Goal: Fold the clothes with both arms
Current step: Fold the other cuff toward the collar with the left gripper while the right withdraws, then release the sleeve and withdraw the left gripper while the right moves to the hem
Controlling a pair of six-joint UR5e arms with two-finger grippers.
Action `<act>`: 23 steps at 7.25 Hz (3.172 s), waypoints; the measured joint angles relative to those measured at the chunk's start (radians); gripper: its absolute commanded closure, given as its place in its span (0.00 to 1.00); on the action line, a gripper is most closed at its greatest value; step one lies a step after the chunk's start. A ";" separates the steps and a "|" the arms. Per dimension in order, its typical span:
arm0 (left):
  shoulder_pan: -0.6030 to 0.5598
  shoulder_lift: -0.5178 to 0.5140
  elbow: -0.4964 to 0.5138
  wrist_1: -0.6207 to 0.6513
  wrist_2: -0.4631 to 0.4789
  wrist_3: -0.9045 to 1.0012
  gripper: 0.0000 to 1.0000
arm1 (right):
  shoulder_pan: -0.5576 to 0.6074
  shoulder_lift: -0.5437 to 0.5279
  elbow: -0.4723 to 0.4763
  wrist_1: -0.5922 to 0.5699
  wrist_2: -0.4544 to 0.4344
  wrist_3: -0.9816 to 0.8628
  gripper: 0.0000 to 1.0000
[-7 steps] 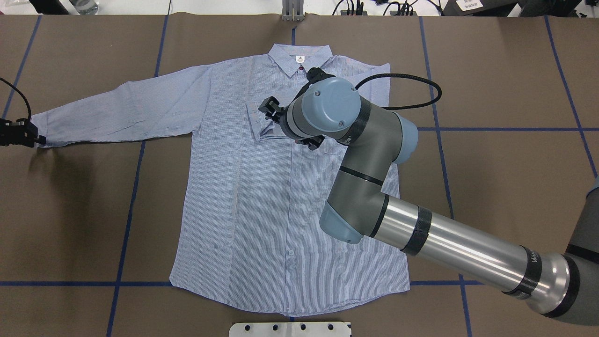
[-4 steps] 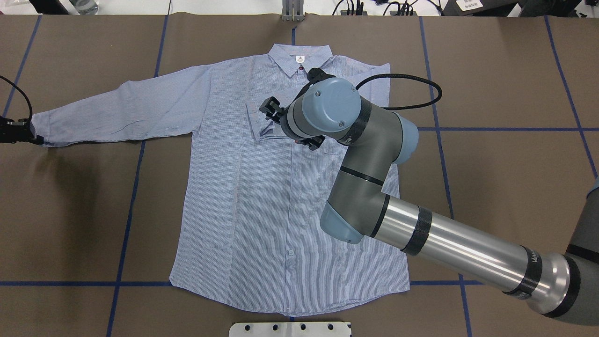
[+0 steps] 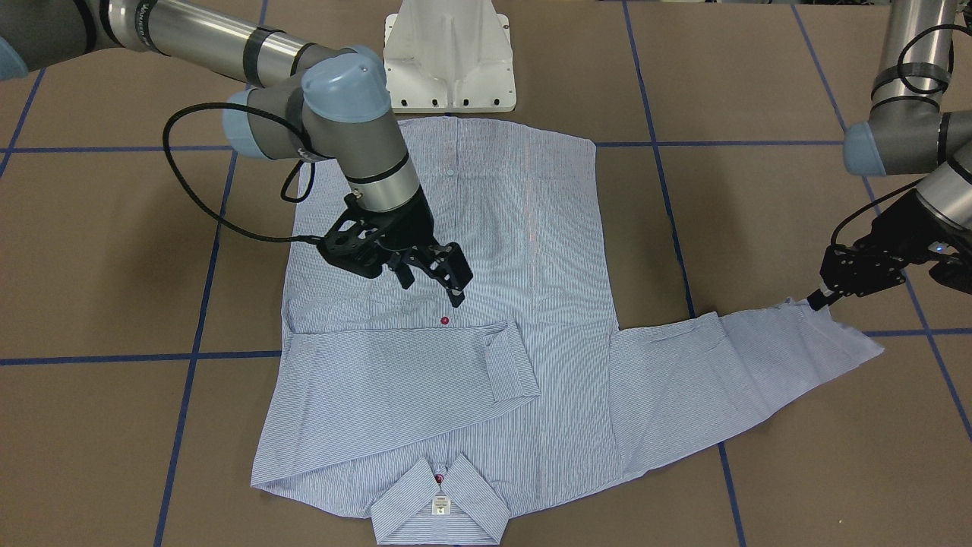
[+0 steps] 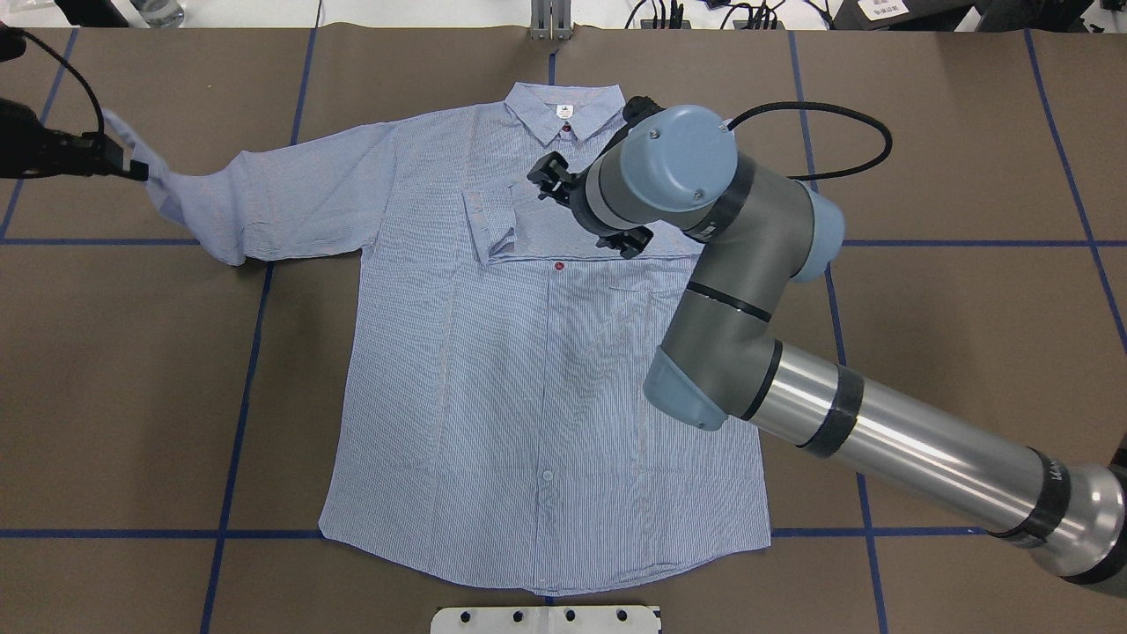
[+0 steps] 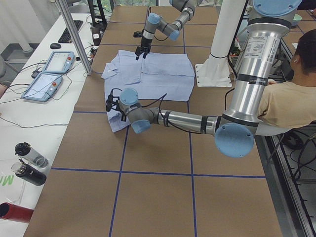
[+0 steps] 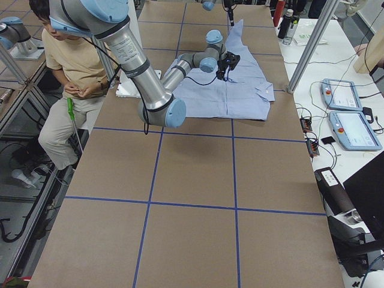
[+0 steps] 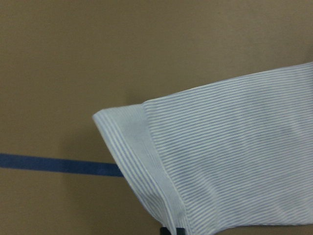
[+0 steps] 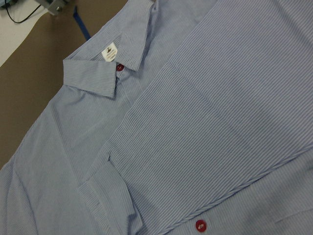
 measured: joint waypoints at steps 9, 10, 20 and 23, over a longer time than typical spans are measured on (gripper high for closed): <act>0.552 -0.593 0.046 0.333 0.607 -0.231 1.00 | 0.378 -0.465 0.218 0.007 0.349 -0.373 0.00; 0.571 -0.606 0.077 0.310 0.633 -0.251 0.89 | 0.380 -0.471 0.219 0.008 0.346 -0.375 0.00; 0.625 -0.570 -0.065 0.385 0.688 -0.394 0.16 | 0.271 -0.484 0.302 0.004 0.281 -0.246 0.00; 0.611 -0.292 -0.363 0.457 0.622 -0.347 0.18 | -0.020 -0.501 0.474 -0.076 0.070 0.060 0.00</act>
